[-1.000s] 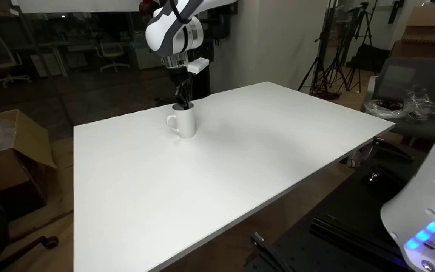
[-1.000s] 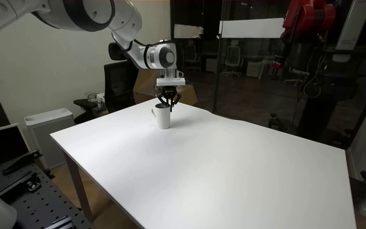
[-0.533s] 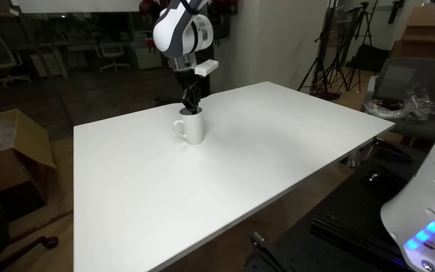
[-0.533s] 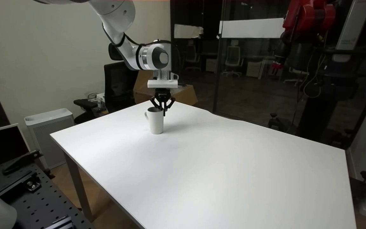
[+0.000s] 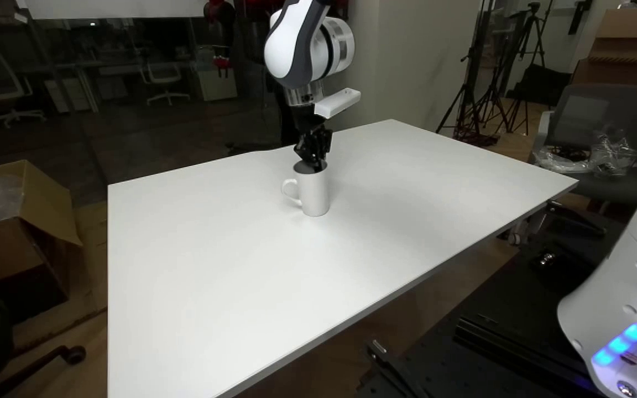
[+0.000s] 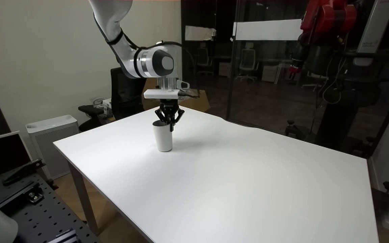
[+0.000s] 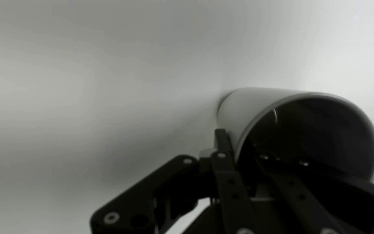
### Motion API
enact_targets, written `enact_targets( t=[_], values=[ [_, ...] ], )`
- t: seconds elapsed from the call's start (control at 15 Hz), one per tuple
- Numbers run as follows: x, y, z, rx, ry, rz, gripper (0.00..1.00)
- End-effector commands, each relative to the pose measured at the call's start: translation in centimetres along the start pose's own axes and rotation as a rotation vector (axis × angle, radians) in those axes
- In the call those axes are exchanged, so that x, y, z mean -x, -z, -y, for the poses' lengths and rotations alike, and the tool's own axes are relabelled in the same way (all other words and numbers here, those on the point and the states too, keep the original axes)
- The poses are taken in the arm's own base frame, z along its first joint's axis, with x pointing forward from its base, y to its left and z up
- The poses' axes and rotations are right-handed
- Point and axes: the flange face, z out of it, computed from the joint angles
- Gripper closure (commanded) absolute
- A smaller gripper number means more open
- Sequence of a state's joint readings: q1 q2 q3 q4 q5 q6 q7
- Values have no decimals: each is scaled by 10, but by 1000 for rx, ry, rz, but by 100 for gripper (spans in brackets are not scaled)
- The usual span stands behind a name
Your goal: Move the mug forwards
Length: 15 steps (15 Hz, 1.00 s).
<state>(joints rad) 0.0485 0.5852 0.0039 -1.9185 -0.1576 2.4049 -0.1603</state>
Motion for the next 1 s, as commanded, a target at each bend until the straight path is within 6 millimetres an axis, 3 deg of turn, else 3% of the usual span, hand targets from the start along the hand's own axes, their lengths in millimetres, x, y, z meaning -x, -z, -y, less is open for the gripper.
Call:
enact_targets(
  t=[0.0, 0.67, 0.73, 0.87, 0.93],
  values=[
    [67, -7, -9, 4, -176, -11, 97],
    [257, -38, -15, -131, -327, -58, 97],
    [271, -37, -15, -136, -331, -54, 65],
    [296, -44, -14, -154, -330, -41, 57],
    [280, -48, -30, -165, -329, -29, 51]
  ],
)
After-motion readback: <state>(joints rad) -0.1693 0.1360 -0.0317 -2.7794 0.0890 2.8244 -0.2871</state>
